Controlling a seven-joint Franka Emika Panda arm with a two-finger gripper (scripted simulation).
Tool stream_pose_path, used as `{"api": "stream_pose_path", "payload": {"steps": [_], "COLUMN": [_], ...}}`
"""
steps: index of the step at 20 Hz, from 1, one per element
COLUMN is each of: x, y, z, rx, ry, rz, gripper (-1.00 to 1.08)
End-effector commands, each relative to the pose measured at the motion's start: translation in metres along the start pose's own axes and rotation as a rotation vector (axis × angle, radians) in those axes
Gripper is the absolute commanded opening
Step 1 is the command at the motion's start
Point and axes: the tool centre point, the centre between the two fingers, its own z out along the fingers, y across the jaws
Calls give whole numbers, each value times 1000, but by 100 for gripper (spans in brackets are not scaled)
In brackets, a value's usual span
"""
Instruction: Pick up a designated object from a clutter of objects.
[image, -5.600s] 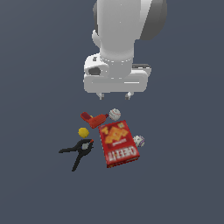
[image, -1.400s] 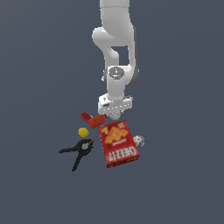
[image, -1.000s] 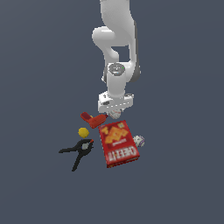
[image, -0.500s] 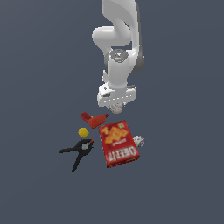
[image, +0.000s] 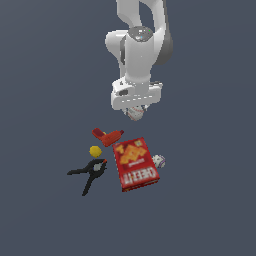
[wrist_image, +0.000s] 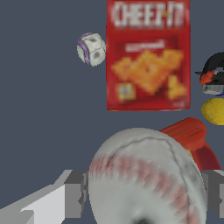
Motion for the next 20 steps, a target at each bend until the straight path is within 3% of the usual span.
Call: {"api": "stream_pose_path", "payload": {"steps": [1, 20], "x": [3, 30], "y": [-1, -10], "z": [-22, -187], "rx": [0, 0], "ry": [1, 0], "rz": [0, 0], "gripper": [-100, -100]}}
